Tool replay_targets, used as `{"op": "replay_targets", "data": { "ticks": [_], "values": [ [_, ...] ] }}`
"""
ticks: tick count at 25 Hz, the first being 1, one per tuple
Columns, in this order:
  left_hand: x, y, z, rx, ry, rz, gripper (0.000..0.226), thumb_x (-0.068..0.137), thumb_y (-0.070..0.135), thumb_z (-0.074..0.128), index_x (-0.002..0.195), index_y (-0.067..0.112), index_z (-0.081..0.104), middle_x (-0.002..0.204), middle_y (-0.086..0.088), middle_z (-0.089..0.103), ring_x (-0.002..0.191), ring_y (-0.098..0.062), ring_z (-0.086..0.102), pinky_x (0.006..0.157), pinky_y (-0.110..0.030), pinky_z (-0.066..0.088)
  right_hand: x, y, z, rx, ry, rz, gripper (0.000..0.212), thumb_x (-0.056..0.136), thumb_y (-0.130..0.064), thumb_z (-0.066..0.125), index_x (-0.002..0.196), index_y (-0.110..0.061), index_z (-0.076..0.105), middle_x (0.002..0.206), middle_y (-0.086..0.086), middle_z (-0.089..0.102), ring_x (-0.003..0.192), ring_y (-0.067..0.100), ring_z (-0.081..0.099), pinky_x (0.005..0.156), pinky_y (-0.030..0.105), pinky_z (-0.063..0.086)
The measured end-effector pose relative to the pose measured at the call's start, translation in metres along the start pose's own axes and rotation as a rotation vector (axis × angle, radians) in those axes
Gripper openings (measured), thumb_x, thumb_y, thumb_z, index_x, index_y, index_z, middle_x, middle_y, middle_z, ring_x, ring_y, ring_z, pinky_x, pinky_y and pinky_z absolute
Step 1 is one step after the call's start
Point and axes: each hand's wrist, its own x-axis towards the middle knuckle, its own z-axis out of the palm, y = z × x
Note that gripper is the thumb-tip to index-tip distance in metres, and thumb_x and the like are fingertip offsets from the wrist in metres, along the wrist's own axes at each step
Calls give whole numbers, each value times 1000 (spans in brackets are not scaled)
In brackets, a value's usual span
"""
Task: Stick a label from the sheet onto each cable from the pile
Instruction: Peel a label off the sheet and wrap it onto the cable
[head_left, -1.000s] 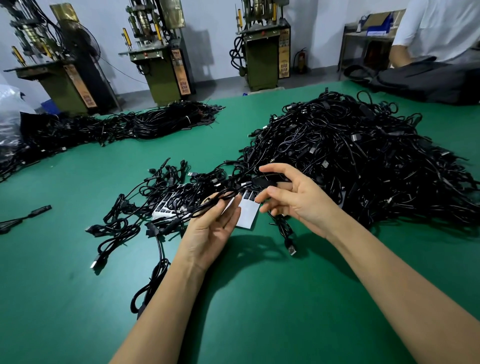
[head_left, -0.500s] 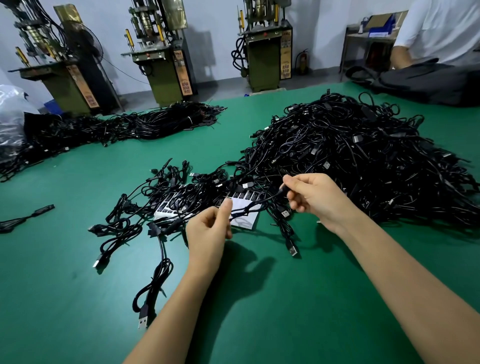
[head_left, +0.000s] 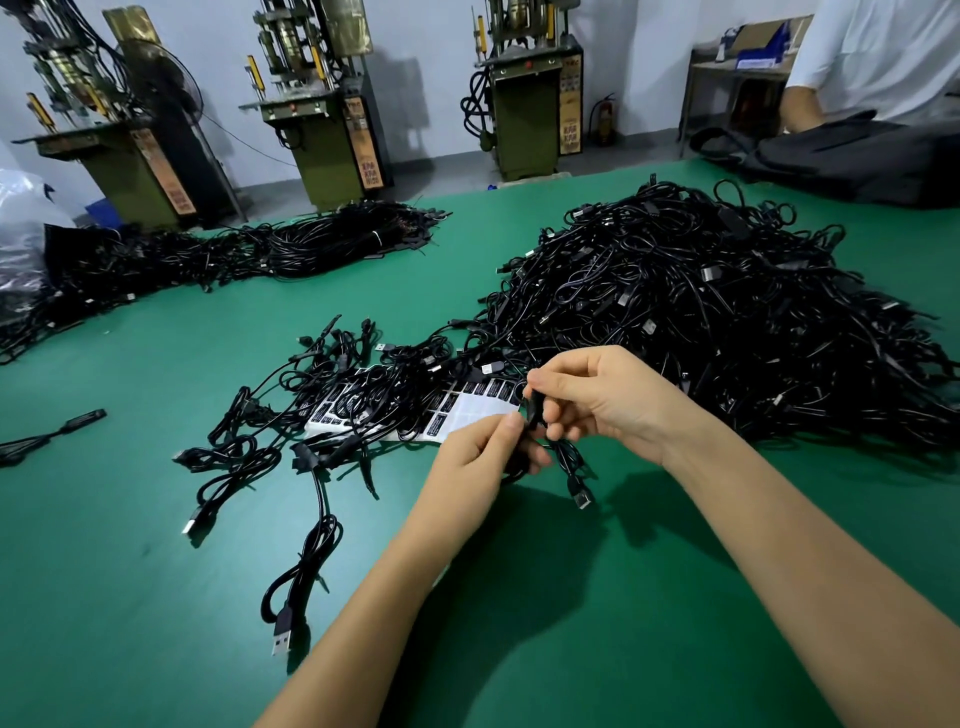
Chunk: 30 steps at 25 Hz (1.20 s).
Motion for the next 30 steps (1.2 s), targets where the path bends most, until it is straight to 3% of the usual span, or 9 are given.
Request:
{"op": "replay_targets", "data": {
  "ticks": [4, 7, 10, 12, 14, 18, 21, 26, 30],
  "values": [
    [1, 7, -9, 19, -17, -37, 21, 100, 18, 47, 104, 13, 67, 85, 1, 72, 84, -12, 60, 86, -30, 47, 1, -5, -3, -199, -32, -103, 15, 97, -12, 53, 93, -5, 65, 66, 0, 66, 62, 14, 63, 57, 23, 47],
    [3, 10, -18, 73, 44, 7, 16, 98, 18, 52, 106, 19, 66, 77, -6, 69, 82, -29, 64, 88, -43, 49, -1, -6, -4, -377, -108, -147, 19, 98, -2, 44, 101, -9, 61, 75, -1, 68, 66, 8, 61, 60, 20, 47],
    [4, 13, -24, 96, 19, 1, 15, 97, 16, 53, 88, 15, 65, 65, 1, 63, 64, -22, 62, 63, -31, 48, 1, 1, 2, -408, -117, -201, 15, 99, -2, 45, 103, -10, 57, 78, 0, 68, 66, 5, 61, 60, 17, 46],
    [7, 8, -25, 79, 45, -60, 19, 97, 15, 52, 82, 10, 61, 61, 5, 58, 52, -14, 53, 48, -21, 39, 5, 9, 6, -354, -77, -209, 10, 99, -8, 48, 104, -8, 56, 81, 4, 71, 71, 11, 66, 64, 23, 50],
    [10, 0, -29, 79, 130, -109, 20, 96, 16, 53, 78, 9, 56, 56, 7, 47, 46, -10, 40, 43, -17, 30, 8, 20, 11, -388, -41, -166, 11, 99, -19, 51, 104, -10, 56, 86, 4, 72, 77, 16, 69, 72, 30, 51],
    [14, -20, -44, 159, 377, -187, 22, 95, 22, 55, 76, 12, 55, 61, 4, 50, 55, -14, 42, 54, -26, 36, 10, 37, 13, -1042, -2, -300, 18, 94, -29, 55, 93, -14, 65, 86, -3, 65, 82, 17, 59, 77, 33, 47],
    [15, -31, -47, 259, 501, -216, 20, 94, 18, 46, 77, 13, 56, 69, -3, 58, 62, -20, 47, 62, -35, 38, 10, 37, 2, -1269, 139, -247, 22, 96, -30, 45, 90, -14, 59, 92, 2, 63, 91, 25, 59, 77, 38, 49],
    [17, -35, -49, 419, 643, -143, 20, 98, 22, 44, 88, 16, 60, 79, 5, 63, 67, -11, 52, 61, -30, 37, 11, 44, 5, -1319, 324, -116, 22, 97, -28, 44, 92, -12, 58, 89, 2, 62, 88, 27, 59, 71, 35, 50],
    [18, -35, -56, 398, 693, -174, 23, 99, 27, 44, 84, 25, 62, 81, 15, 69, 70, 1, 55, 62, -26, 35, 8, 42, 15, -1133, 441, -141, 15, 93, -22, 51, 89, -15, 62, 80, -1, 64, 80, 22, 59, 67, 32, 48]
  ]
}}
